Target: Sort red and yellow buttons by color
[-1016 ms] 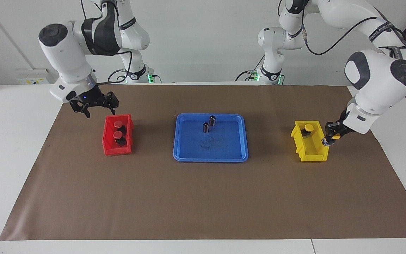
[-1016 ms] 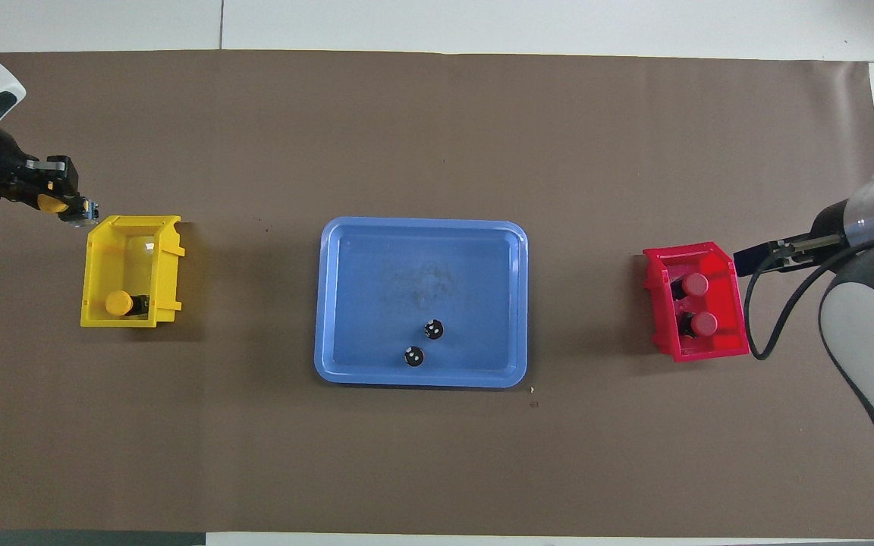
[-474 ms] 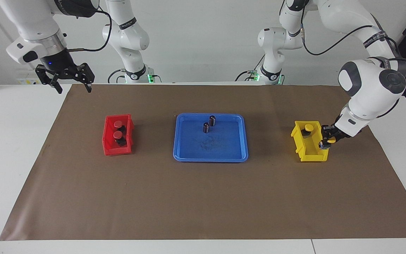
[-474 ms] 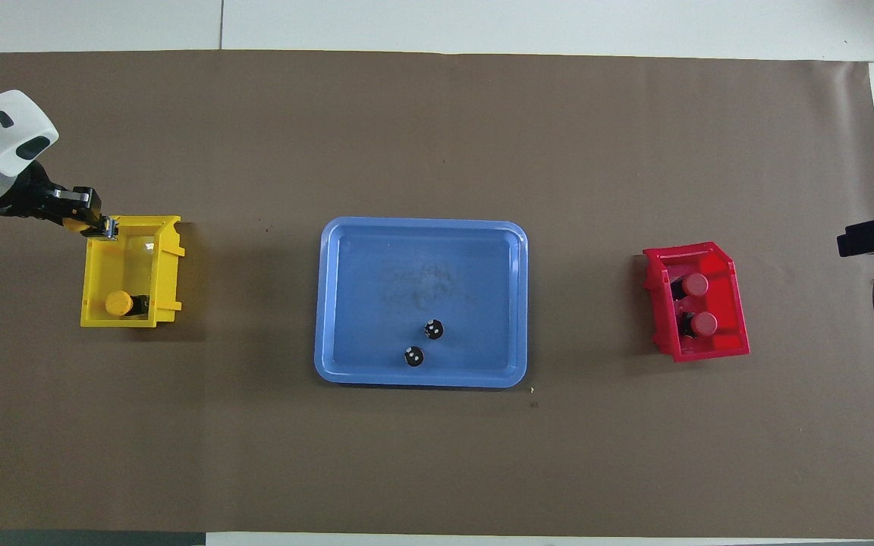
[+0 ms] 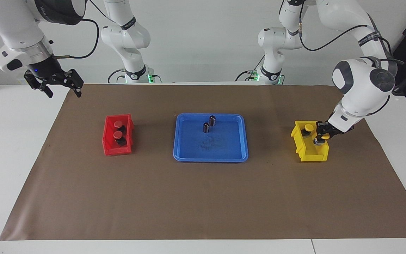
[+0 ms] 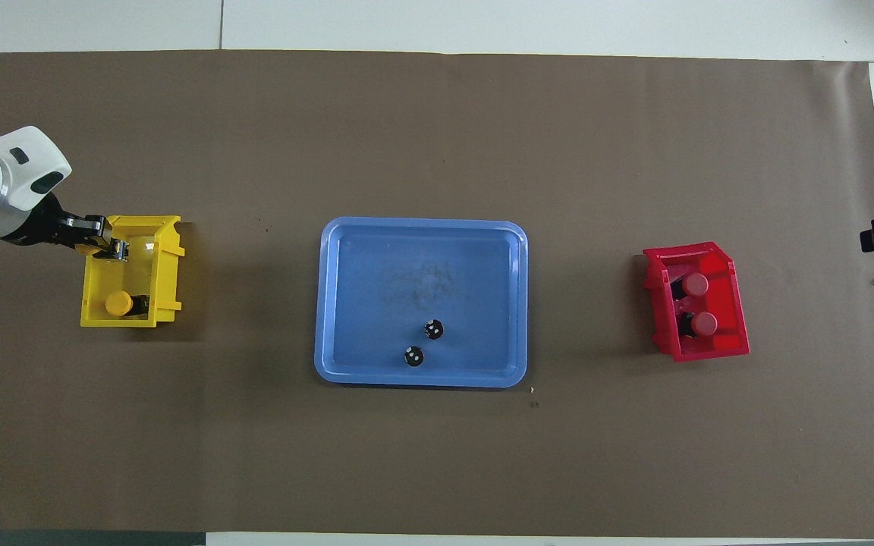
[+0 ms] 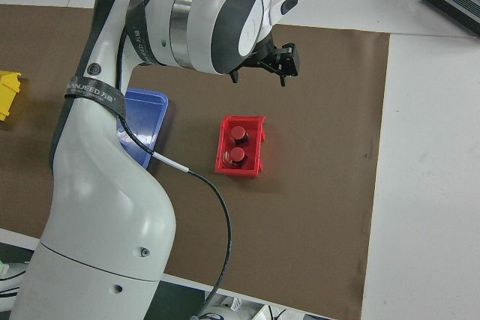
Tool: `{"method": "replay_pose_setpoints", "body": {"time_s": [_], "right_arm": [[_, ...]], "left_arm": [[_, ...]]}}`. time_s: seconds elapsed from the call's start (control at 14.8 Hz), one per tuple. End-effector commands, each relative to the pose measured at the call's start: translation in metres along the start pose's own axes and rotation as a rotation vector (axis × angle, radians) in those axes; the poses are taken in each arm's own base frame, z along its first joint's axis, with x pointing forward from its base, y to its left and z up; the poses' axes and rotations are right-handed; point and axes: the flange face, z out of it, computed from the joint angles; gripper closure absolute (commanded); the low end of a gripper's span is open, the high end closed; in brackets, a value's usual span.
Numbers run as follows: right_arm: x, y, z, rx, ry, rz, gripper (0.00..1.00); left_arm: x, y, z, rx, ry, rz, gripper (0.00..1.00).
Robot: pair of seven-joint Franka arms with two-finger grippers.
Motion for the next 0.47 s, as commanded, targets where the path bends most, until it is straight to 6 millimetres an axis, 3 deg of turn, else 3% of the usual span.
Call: {"method": "replay_pose_setpoints", "body": {"time_s": [0.0,0.14,0.41], "right_arm": [[0.0,0.004,-0.001,-0.005,-0.027,-0.015,0.0],[-0.003,0.009,0.002,-0.002,-0.036,-0.001,0.0],[-0.004,-0.002,0.001,-0.001,-0.037,0.02,0.0]], "left_arm": [[-0.009,0.009,0.019,0.014,0.042,-0.016,0.99],[-0.008,0.01,0.03,0.015,0.055,-0.02,0.99],[-0.009,0.012,0.047,0.011,0.06,-0.027,0.96]]}}
